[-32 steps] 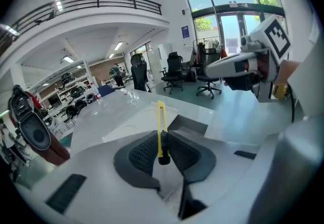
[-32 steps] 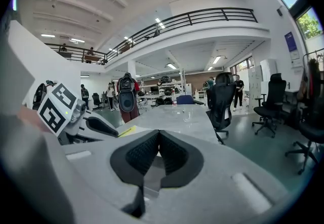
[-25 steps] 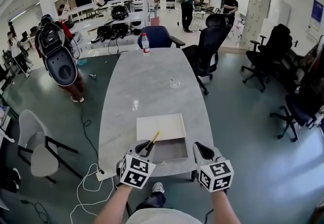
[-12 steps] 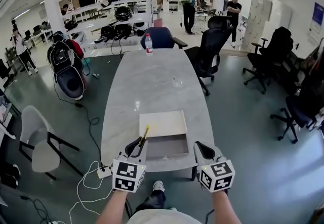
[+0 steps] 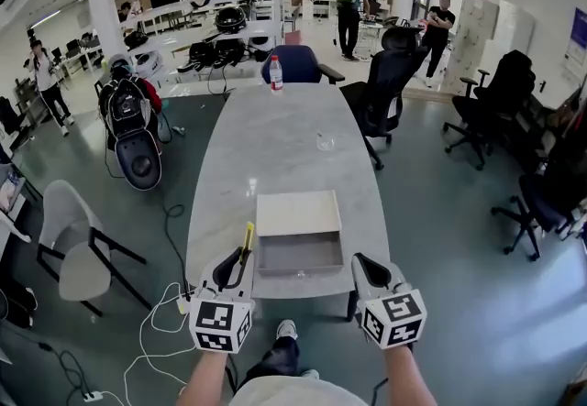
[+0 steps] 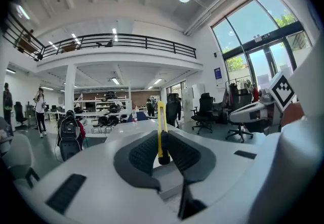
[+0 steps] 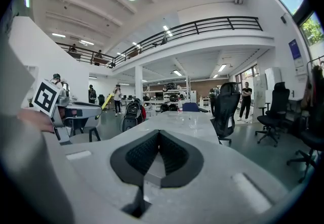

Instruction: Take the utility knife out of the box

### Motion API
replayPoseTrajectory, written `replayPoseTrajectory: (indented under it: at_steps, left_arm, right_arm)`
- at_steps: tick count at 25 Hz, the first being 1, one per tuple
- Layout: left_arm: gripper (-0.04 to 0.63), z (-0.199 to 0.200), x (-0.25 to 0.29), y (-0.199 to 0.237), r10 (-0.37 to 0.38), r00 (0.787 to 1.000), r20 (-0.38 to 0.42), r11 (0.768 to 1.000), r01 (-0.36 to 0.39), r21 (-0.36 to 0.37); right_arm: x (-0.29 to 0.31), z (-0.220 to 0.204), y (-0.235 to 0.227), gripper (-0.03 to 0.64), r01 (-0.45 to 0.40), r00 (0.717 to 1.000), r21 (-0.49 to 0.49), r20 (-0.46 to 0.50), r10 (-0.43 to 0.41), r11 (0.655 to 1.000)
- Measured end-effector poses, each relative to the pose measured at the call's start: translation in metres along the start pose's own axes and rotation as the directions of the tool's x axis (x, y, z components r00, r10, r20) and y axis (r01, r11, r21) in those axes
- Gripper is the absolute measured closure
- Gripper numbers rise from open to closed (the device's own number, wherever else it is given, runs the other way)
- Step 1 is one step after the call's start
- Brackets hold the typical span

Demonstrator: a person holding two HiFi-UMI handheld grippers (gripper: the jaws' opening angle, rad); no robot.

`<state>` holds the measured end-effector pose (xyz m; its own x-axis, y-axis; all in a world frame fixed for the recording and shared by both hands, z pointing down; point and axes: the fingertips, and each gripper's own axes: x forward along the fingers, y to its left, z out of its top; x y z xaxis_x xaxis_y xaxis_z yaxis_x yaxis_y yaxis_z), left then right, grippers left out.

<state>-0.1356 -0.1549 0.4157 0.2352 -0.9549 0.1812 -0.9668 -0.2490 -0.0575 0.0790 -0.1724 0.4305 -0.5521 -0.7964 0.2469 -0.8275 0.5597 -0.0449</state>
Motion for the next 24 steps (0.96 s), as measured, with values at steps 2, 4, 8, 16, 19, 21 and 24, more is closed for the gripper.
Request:
replayPoseTrajectory:
  at_steps: [2,4,8,16,19,21,24]
  left_arm:
    - [0.534,-0.004,-0.004,-0.001,0.009,1.0,0.002,1.0,-0.009,-0.014]
    - [0.534,-0.007,-0.008,-0.001,0.013,1.0,-0.002,1.0,-0.013,-0.027]
    - [0.534,-0.012,-0.014,-0.003,0.014,1.0,-0.006,0.999,-0.014,-0.039]
    - [0.534,-0.016,-0.017,-0.006,0.01,1.0,-0.014,0.999,-0.011,-0.044]
    - [0.534,-0.015,-0.019,-0.006,0.008,1.0,-0.017,0.999,-0.009,-0.046]
    - [0.534,-0.015,-0.019,-0.005,0.007,1.0,-0.018,0.999,-0.008,-0.047]
    - [0.534,-0.017,-0.019,-0.004,0.006,1.0,-0.02,0.999,-0.007,-0.048]
  right_arm:
    - [-0.004,0.0,0.001,0.612,-0.001,1.0,-0.007,0.005,0.001,1.0]
    - [-0.008,0.0,0.002,0.612,-0.001,1.0,-0.008,0.01,0.001,1.0]
    - [-0.015,0.0,0.004,0.612,0.003,1.0,-0.011,0.014,-0.003,1.0]
    - [-0.02,0.0,0.005,0.612,0.003,1.0,-0.011,0.011,-0.003,1.0]
    - [-0.021,0.002,0.007,0.612,0.003,1.0,-0.013,0.011,-0.003,1.0]
    - [-0.022,0.002,0.008,0.612,0.004,1.0,-0.015,0.009,-0.003,1.0]
    - [-0.021,0.001,0.009,0.612,0.006,1.0,-0.015,0.007,-0.006,1.0]
